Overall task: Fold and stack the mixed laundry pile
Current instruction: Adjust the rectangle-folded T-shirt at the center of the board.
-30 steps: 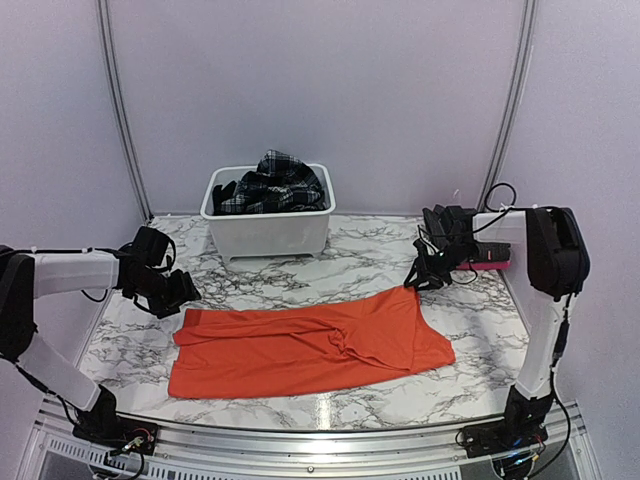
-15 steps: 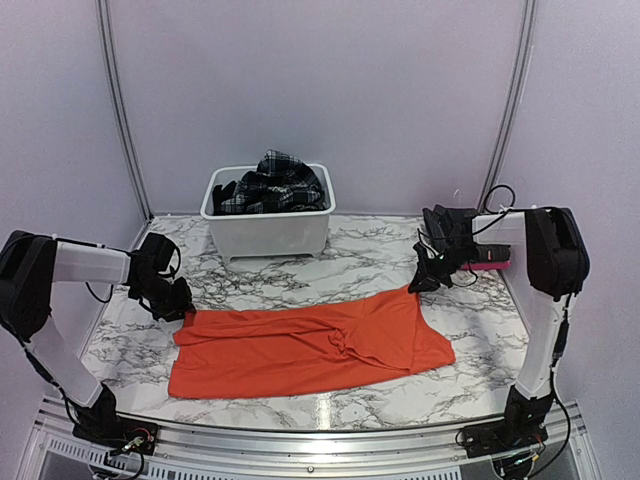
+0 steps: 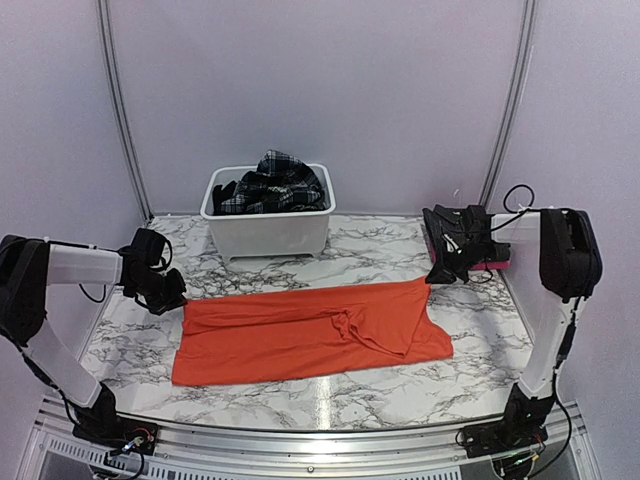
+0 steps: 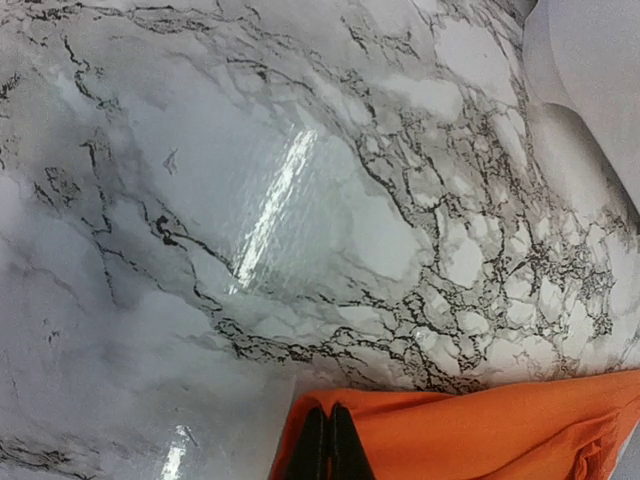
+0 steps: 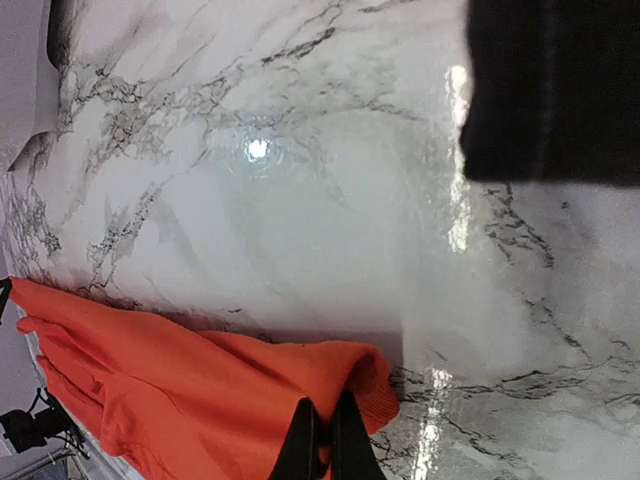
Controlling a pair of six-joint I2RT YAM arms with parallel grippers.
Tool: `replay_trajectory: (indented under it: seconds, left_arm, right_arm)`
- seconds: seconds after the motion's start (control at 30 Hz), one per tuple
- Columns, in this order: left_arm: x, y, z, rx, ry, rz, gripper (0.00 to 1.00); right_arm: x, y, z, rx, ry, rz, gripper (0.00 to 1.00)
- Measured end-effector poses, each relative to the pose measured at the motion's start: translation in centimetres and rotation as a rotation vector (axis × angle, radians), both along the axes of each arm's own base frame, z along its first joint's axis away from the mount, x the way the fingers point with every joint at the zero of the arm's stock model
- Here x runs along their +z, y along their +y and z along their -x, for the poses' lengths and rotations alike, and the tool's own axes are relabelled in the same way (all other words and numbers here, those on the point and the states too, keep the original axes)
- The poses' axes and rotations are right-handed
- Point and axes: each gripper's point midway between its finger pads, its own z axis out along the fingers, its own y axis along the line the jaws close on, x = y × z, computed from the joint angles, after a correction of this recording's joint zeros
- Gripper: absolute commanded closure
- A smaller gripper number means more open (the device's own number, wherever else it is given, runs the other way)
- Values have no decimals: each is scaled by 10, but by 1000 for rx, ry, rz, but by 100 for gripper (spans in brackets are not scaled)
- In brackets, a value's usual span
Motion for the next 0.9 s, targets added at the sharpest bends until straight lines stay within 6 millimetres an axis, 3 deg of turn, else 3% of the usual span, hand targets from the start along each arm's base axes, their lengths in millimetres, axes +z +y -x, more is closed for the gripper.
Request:
replay_trajectory:
  seconds: [0.07, 0.1, 0.17, 0.23, 0.33, 0.47, 0.57, 0.67, 0.73, 0.9]
  left_arm:
    - [4, -1, -6, 3, -29, 7, 100]
    - [5, -2, -8, 1, -38, 12, 88]
    - [4, -3, -13, -1, -46, 17, 56]
    - [1, -3, -16, -4, -46, 10, 40]
    - [4, 1, -19, -1, -58, -8, 39]
    - [23, 4, -19, -25, -101, -34, 42]
    - [42, 0, -18, -67, -143, -34, 44]
    - [52, -12, -13, -135, -155, -45, 46]
    - [50, -22, -7, -182, -139, -48, 47]
    - [34, -42, 7, -270, -66, -56, 52]
  right_arm:
    - [5, -5, -5, -24, -16, -12, 95]
    - [7, -6, -8, -31, -27, -20, 84]
    - [7, -5, -12, -39, -29, -37, 67]
    - [6, -5, -19, -39, -32, -41, 55]
    - [9, -6, -25, -40, -41, -29, 47]
    - [22, -9, -25, -22, -67, 15, 48]
    - [44, -3, -17, 9, -100, 37, 48]
    - [74, 30, -5, 95, -170, 24, 50]
    - [88, 65, 7, 178, -204, -2, 52]
    - [80, 142, 27, 363, -187, -46, 59]
